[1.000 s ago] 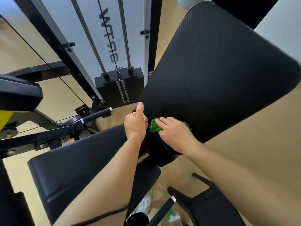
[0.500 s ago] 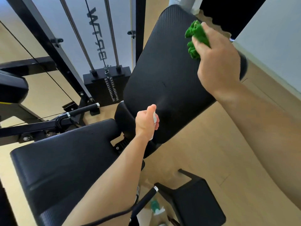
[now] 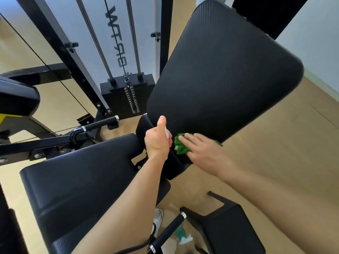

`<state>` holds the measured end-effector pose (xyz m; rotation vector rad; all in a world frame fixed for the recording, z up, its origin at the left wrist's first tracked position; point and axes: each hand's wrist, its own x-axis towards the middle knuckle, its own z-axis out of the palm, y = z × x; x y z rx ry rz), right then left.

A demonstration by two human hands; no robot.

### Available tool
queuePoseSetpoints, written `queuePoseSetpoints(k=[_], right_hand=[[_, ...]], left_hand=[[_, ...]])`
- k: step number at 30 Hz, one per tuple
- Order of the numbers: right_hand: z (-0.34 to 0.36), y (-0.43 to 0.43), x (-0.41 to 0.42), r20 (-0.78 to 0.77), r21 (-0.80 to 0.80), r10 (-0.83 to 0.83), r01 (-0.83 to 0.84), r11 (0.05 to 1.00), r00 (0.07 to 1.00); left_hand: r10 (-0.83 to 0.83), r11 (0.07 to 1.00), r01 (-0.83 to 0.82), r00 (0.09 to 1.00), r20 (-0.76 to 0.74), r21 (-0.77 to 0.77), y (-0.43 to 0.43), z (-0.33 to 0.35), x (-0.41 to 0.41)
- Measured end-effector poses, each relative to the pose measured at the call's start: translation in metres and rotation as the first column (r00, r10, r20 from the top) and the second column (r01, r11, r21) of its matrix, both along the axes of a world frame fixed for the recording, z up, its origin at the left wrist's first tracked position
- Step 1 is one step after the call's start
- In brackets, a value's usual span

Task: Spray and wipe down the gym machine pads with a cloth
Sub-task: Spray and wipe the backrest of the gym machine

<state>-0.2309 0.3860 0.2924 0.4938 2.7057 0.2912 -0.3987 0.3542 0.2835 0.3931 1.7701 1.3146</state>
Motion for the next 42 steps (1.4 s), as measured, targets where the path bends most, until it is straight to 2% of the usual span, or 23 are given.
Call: queuePoseSetpoints(k=[2, 4, 6, 7, 9, 12, 15, 17, 20, 23, 25, 29, 32, 35, 39, 42], right_hand=[[0.032, 0.029, 0.006, -0.116, 0.130, -0.022, 0.037, 0.991, 0.993], [0.064, 0.074, -0.003, -0.312, 0.328, -0.094, 0.200, 0.923, 0.946], [0.082, 0.097, -0.025, -0.431, 0.384, -0.144, 0.325, 0.864, 0.891], [0.077, 0.097, -0.035, -0.438, 0.398, -0.156, 0.346, 0.850, 0.885], [0.040, 0.076, -0.042, -0.365, 0.392, -0.121, 0.270, 0.880, 0.923], [-0.019, 0.012, -0.026, -0.218, 0.138, -0.042, 0.074, 0.988, 0.975], [-0.021, -0.024, -0.001, -0.048, -0.044, -0.115, 0.113, 0.993, 0.992], [-0.004, -0.022, 0.016, -0.125, 0.052, -0.122, 0.129, 0.990, 0.985], [0.031, 0.007, 0.030, -0.328, 0.239, -0.133, 0.218, 0.946, 0.935], [0.064, 0.034, 0.025, -0.506, 0.246, -0.178, 0.339, 0.908, 0.844], [0.077, 0.046, 0.016, -0.547, 0.277, -0.180, 0.379, 0.883, 0.818], [0.073, 0.063, -0.001, -0.548, 0.338, -0.159, 0.392, 0.856, 0.821], [0.043, 0.062, -0.025, -0.514, 0.321, -0.152, 0.354, 0.878, 0.844], [-0.013, 0.038, -0.050, -0.355, 0.349, -0.087, 0.218, 0.911, 0.931], [-0.079, -0.020, -0.032, -0.105, 0.118, 0.091, -0.078, 0.990, 0.990], [-0.069, -0.041, 0.004, 0.128, -0.012, 0.130, -0.129, 0.992, 0.983]], left_hand=[[0.016, 1.000, -0.016, 1.000, 0.016, -0.002, 0.000, 0.000, 0.000], [0.027, 1.000, -0.027, 0.999, 0.022, -0.003, -0.002, -0.004, 0.003], [0.023, 1.000, -0.023, 1.000, 0.015, -0.012, -0.010, -0.010, 0.008], [0.024, 1.000, -0.024, 1.000, 0.016, -0.011, -0.013, -0.013, 0.011], [0.029, 1.000, -0.028, 0.999, 0.020, -0.014, -0.019, -0.018, 0.013], [0.021, 1.000, -0.021, 1.000, 0.003, 0.016, -0.021, -0.025, 0.013], [0.000, 1.000, 0.000, 1.000, -0.014, 0.023, -0.027, -0.032, 0.014], [0.005, 1.000, -0.005, 1.000, 0.019, -0.014, -0.035, -0.036, 0.019], [-0.009, 0.998, 0.014, 0.997, 0.081, -0.055, -0.047, -0.044, 0.029], [-0.051, 0.996, 0.058, 0.993, 0.103, -0.066, -0.058, -0.054, 0.039], [-0.092, 0.991, 0.101, 0.991, 0.099, -0.086, -0.062, -0.060, 0.043], [-0.166, 0.981, 0.171, 0.984, 0.057, -0.091, -0.067, -0.069, 0.045], [-0.133, 0.987, 0.135, 0.991, 0.025, -0.090, -0.076, -0.078, 0.045], [-0.047, 0.992, 0.054, 0.997, 0.059, -0.116, -0.081, -0.090, 0.041], [0.025, 0.990, -0.023, 1.000, 0.014, -0.138, -0.084, -0.098, 0.034], [0.052, 0.989, -0.051, 0.999, 0.006, -0.136, -0.086, -0.095, 0.031]])
